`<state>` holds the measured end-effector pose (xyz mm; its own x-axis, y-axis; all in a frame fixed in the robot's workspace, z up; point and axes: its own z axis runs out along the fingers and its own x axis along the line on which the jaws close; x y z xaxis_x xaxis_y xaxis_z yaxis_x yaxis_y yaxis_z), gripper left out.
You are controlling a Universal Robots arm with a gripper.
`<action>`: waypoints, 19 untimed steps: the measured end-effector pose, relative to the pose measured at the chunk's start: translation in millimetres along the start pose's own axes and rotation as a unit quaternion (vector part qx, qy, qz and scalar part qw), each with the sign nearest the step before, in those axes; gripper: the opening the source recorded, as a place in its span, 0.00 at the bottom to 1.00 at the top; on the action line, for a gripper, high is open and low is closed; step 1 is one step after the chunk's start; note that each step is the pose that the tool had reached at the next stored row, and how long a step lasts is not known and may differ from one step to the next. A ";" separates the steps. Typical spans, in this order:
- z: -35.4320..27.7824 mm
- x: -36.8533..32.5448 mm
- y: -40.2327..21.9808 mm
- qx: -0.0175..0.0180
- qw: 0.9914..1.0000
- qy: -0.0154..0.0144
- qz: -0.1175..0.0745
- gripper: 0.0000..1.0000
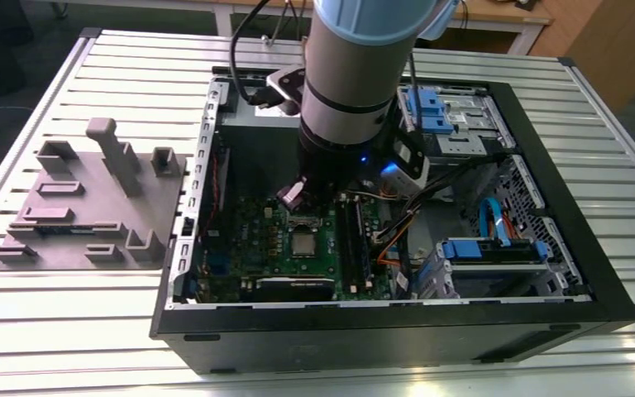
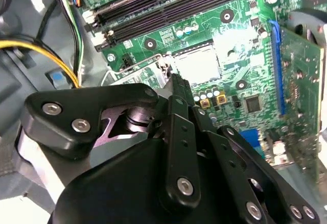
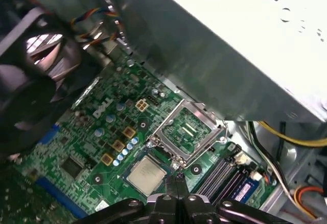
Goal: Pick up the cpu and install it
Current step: 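Close the cpu cover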
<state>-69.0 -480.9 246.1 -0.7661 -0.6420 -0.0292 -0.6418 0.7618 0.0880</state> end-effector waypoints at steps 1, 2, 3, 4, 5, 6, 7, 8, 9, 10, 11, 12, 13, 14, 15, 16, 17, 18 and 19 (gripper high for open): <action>0.0 0.0 0.0 0.000 1.000 0.001 -0.007 0.10; 0.0 0.0 0.0 0.000 1.000 0.001 -0.014 0.10; 0.0 0.0 0.0 -0.001 1.000 0.002 -0.020 0.10; 0.1 0.0 0.0 -0.001 1.000 0.002 -0.027 0.10; 0.1 0.0 0.0 -0.001 0.999 0.003 -0.034 0.10; 0.2 0.0 0.0 -0.001 0.999 0.004 -0.042 0.10; 0.2 0.0 0.0 -0.001 0.999 0.004 -0.050 0.10; 0.3 0.0 0.0 -0.002 0.998 0.005 -0.059 0.10; 0.3 0.0 0.0 -0.002 0.998 0.006 -0.068 0.10; 0.4 0.0 0.0 -0.002 0.997 0.007 -0.077 0.10; 0.4 0.0 0.0 -0.002 0.996 0.008 -0.085 0.10; 0.5 0.0 -0.1 -0.003 0.996 0.008 -0.090 0.10; 0.7 -0.6 -0.6 -0.003 0.996 0.008 -0.090 0.10; 0.8 -2.0 -1.8 -0.003 0.996 0.008 -0.090 0.10; 0.8 -4.3 -3.6 -0.003 0.996 0.008 -0.090 0.10; 0.8 -6.8 -5.7 -0.004 0.996 0.009 -0.090 0.10; 0.8 -8.9 -7.2 -0.004 0.996 0.009 -0.090 0.10; 0.8 -10.3 -7.6 -0.004 0.996 0.010 -0.090 0.10; 0.8 -11.1 -7.6 -0.004 0.996 0.010 -0.090 0.10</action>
<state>-55.5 -479.5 245.0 -0.6373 -0.7701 -0.0261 -0.7687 0.6330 0.0918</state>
